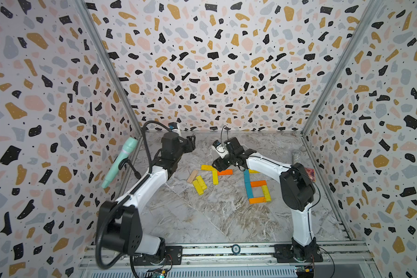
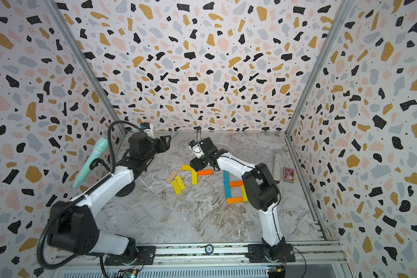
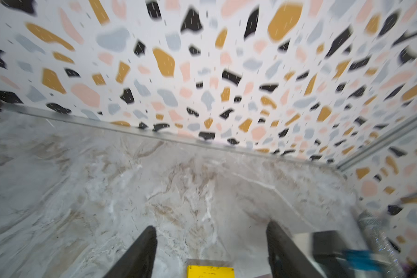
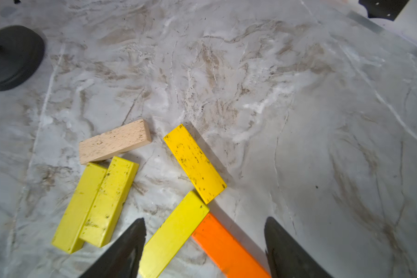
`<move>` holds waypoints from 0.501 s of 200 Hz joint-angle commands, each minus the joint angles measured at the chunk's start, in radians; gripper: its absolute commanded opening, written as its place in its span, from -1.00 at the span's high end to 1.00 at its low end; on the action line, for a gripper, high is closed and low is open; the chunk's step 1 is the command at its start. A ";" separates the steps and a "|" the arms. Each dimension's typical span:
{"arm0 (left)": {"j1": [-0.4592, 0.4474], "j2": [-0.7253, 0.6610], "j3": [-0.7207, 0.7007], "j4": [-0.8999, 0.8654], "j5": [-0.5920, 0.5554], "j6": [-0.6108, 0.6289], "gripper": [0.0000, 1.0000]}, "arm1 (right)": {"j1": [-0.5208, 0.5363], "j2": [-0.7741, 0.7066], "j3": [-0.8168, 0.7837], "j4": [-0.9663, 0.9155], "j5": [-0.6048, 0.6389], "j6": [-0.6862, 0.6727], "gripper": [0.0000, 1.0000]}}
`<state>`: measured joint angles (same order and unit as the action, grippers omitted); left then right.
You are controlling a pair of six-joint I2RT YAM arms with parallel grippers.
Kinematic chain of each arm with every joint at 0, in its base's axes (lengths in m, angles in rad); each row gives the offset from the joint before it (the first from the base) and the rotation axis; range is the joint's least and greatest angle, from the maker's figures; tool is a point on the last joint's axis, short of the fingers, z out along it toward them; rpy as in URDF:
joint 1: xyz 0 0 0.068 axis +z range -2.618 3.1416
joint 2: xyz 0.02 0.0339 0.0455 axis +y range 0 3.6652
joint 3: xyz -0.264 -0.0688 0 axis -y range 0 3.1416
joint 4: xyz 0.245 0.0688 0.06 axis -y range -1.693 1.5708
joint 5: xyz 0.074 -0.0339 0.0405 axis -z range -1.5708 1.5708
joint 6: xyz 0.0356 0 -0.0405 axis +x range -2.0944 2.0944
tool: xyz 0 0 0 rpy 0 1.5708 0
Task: Assemble the number 6 with building blocks
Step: Assemble the building block at the center of the board, then pick up the building block from the center of the board.
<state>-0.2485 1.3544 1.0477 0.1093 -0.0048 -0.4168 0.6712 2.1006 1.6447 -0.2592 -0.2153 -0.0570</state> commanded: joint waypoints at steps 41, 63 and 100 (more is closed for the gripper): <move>0.009 -0.337 -0.201 -0.196 -0.197 -0.057 -0.99 | 0.041 0.203 0.294 -0.124 0.028 -0.116 -0.55; 0.014 -0.390 -0.205 -0.257 -0.226 -0.054 -0.99 | 0.054 0.263 0.360 -0.144 0.033 -0.129 -0.51; 0.015 -0.425 -0.214 -0.294 -0.223 -0.060 -0.99 | 0.065 0.338 0.443 -0.184 0.032 -0.152 -0.41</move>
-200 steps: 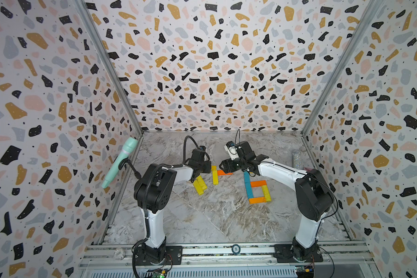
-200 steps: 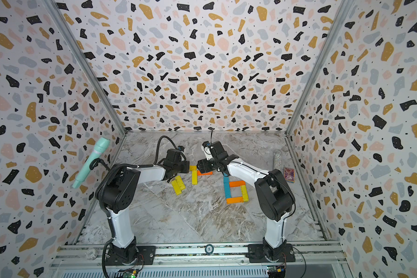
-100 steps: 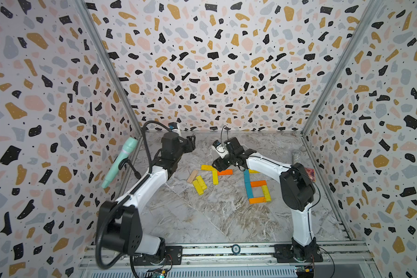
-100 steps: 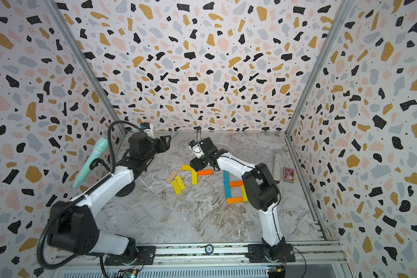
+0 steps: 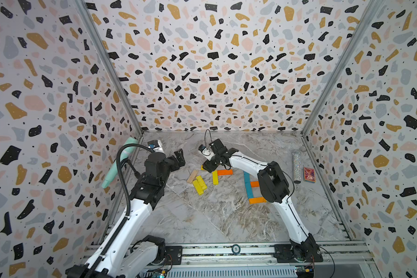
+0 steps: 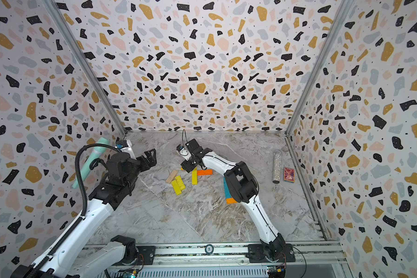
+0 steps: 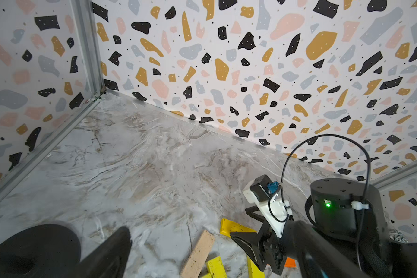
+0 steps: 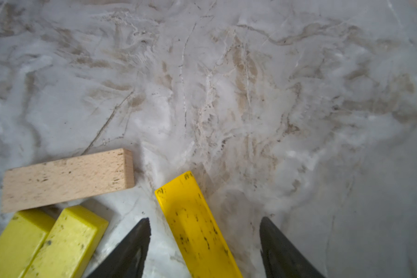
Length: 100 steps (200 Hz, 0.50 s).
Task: Assemble the number 6 with building blocks
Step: Pick up the building block from the center of the board.
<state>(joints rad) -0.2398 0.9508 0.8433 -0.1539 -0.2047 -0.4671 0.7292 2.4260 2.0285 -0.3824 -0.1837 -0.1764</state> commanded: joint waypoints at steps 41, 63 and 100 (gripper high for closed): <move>0.007 -0.016 -0.021 -0.039 -0.016 -0.013 -0.99 | 0.008 0.039 0.068 -0.090 -0.006 -0.072 -0.38; 0.007 -0.014 -0.021 -0.041 -0.015 -0.012 -0.99 | 0.004 0.058 0.087 -0.096 0.023 -0.088 -0.31; 0.008 -0.020 -0.015 -0.049 -0.022 -0.006 -0.99 | -0.024 0.099 0.134 -0.108 0.005 -0.080 -0.14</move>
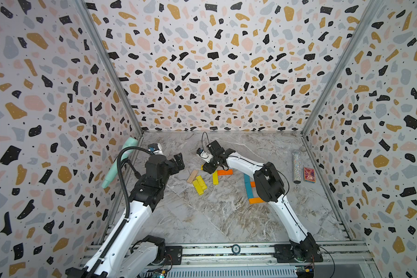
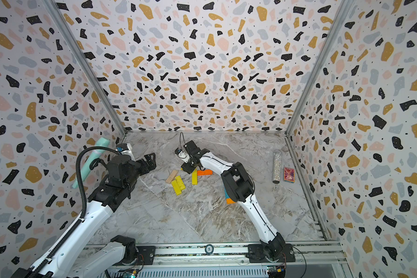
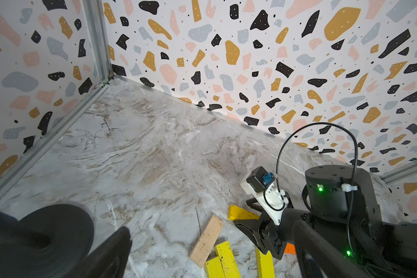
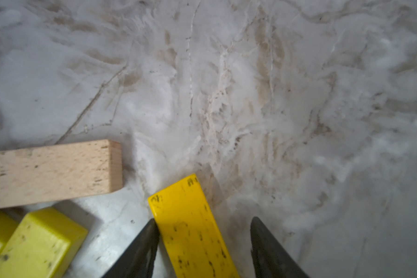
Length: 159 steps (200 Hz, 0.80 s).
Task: Assemble the number 6 with building blocks
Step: Pick up the building block from the center of the board.
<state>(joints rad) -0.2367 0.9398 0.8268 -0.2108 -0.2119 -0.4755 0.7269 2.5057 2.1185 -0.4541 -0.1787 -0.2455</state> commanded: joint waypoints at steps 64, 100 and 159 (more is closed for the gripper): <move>0.005 0.003 0.005 0.007 0.004 0.000 -0.99 | -0.069 0.063 0.095 -0.019 0.028 0.014 0.25; 0.005 0.008 -0.008 0.018 0.009 -0.006 -0.99 | -0.085 0.092 0.170 -0.031 0.041 0.058 0.46; 0.005 0.046 -0.040 0.099 0.089 0.002 -0.99 | -0.096 -0.006 0.210 -0.058 0.073 0.274 0.60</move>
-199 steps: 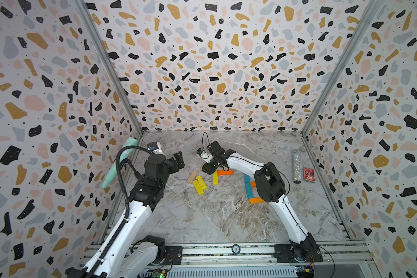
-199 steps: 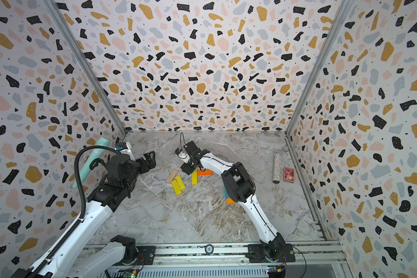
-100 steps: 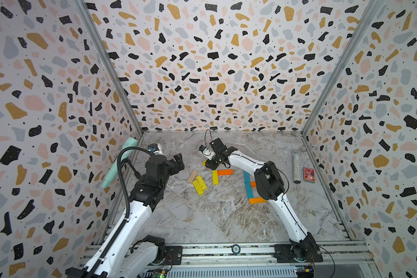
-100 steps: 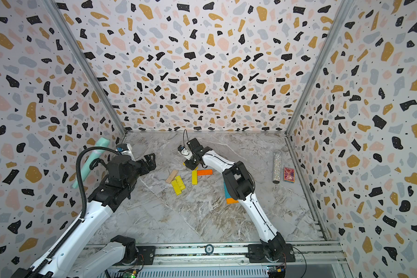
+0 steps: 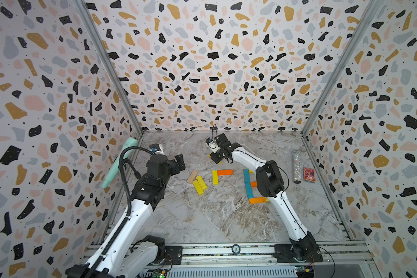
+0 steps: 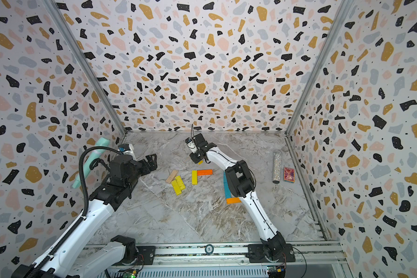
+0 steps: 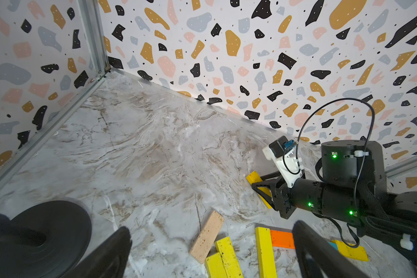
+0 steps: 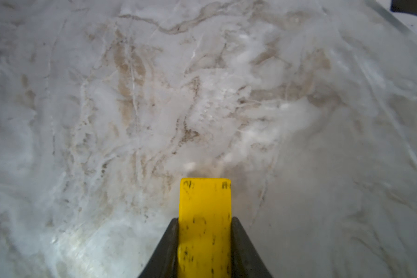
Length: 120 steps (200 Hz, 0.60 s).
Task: Assemble the number 6 with building blocks
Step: Pick up the building block from the center of the board, then assemble the building block at the center of the board.
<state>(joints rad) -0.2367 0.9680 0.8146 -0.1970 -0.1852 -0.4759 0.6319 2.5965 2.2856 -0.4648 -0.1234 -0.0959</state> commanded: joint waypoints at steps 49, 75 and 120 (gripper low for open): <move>-0.010 0.054 -0.221 0.477 0.234 -0.020 -0.99 | 0.029 -0.477 -0.393 0.032 0.022 0.332 0.63; -0.074 0.094 -0.341 0.665 0.240 -0.039 -0.99 | 0.101 -0.739 -0.762 0.168 0.093 0.484 0.63; -0.110 0.064 -0.462 0.702 0.120 0.058 -0.99 | 0.259 -0.940 -1.144 0.302 0.225 0.734 0.61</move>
<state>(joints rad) -0.3473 1.0706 0.4061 0.3618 -0.0002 -0.4747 0.8375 1.6657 1.2690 -0.2325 0.0139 0.4541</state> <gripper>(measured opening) 0.995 0.332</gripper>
